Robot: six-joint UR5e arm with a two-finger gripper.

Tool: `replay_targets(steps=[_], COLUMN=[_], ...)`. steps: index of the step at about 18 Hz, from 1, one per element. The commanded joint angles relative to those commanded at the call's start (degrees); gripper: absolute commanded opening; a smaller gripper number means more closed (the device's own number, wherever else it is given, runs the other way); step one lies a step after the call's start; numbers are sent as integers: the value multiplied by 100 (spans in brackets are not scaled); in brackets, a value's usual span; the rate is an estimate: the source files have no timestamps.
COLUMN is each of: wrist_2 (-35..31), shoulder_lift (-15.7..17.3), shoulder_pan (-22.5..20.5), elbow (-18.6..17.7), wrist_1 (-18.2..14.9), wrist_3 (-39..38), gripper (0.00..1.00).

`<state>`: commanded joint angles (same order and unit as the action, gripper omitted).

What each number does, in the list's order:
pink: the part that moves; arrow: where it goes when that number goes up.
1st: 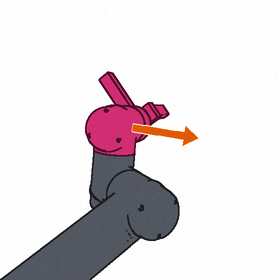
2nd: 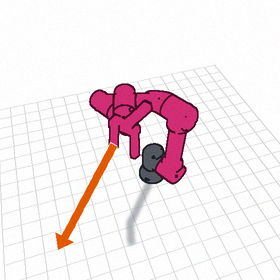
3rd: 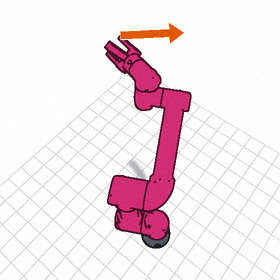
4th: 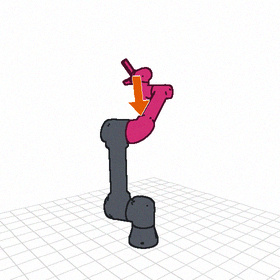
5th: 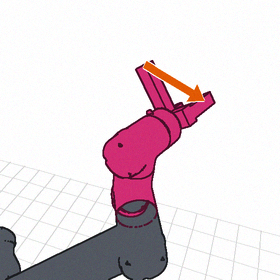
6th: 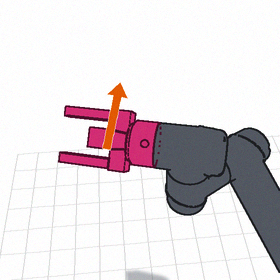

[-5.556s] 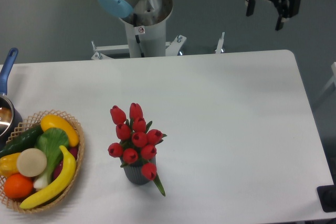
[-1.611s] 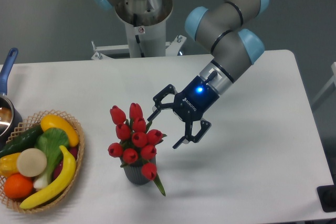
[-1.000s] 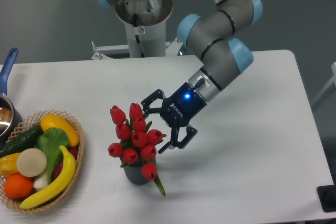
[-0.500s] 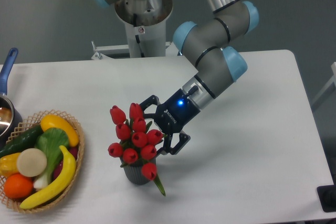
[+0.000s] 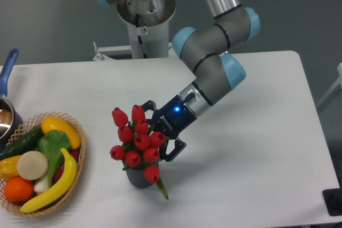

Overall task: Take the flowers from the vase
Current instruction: 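Advance the gripper around the tulip stems and close it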

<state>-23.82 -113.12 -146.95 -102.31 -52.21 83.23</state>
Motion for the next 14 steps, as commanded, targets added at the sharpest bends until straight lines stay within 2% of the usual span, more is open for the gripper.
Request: replay_targets(steps=[2,4,10,14], wrist_2=[0,9,123,158], shoulder_lift=[-9,-9,-9,0], shoulder_pan=[18,9,-26,-44], elbow=[9,27,44,44], wrist_1=[0,9,0,0], wrist_3=[0,0,-9,-52], gripper=[82,71,56,55])
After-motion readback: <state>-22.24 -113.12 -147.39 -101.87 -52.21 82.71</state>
